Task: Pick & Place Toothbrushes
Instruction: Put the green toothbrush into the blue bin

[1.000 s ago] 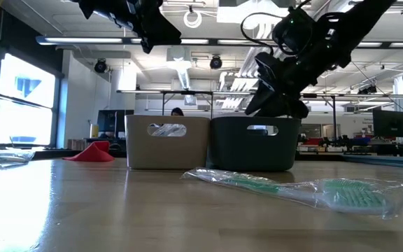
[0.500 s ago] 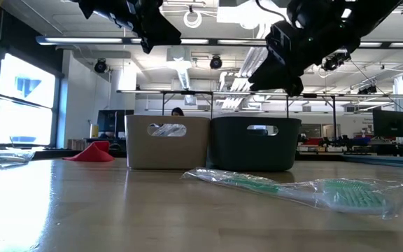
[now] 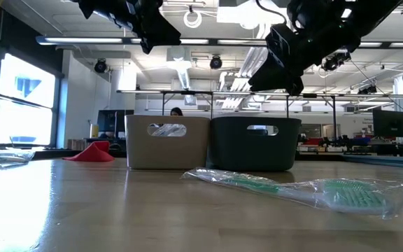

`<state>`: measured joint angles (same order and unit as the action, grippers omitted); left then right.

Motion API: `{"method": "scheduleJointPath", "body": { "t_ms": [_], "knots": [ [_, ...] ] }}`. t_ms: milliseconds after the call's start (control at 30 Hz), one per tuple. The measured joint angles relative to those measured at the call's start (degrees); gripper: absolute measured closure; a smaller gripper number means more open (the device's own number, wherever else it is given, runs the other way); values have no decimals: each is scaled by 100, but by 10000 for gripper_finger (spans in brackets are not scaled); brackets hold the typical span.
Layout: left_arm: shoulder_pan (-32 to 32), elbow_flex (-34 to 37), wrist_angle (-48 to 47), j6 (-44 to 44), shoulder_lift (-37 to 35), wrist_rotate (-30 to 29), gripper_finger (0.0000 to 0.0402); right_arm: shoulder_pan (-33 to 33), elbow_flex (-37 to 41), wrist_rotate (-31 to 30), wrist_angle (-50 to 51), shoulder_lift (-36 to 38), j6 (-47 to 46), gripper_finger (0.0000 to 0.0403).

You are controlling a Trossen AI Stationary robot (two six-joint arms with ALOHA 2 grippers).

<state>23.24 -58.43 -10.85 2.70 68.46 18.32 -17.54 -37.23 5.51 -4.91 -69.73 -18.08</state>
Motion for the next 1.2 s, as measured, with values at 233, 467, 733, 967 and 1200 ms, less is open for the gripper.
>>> {"method": "scheduleJointPath", "body": {
  "t_ms": [233, 467, 733, 967, 1200],
  "knots": [
    [0, 2, 68, -57, 1, 12, 277, 0, 0, 40, 0, 0, 180, 302],
    [0, 2, 77, -59, 1, 14, 277, 0, 0, 38, -2, 0, 183, 302],
    [0, 7, -237, 591, -75, 52, 277, 2, 0, -100, -95, 0, 12, 302],
    [-2, 723, 156, 907, -877, 211, 277, 2, 0, -95, -99, 0, -150, 302],
    [-2, 2149, 831, 911, -2560, 207, 277, 2, 0, -85, -272, 0, 11, 302]
  ]
}}
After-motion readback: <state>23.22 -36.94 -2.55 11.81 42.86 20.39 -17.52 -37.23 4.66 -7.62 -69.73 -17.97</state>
